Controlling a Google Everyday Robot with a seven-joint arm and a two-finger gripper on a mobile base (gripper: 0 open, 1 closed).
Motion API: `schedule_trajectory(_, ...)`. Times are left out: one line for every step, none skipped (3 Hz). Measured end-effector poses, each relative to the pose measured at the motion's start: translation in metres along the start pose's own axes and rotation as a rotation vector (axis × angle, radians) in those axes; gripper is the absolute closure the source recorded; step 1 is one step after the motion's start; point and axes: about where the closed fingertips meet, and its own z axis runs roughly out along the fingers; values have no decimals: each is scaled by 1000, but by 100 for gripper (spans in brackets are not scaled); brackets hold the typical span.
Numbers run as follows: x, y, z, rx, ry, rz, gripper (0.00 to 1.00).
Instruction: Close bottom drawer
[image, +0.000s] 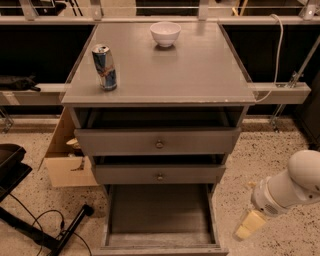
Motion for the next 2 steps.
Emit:
schedule_trajectory(-1, 7, 13, -1, -34, -16, 0)
schedule_trajectory(4, 25, 47, -4, -118, -43, 0)
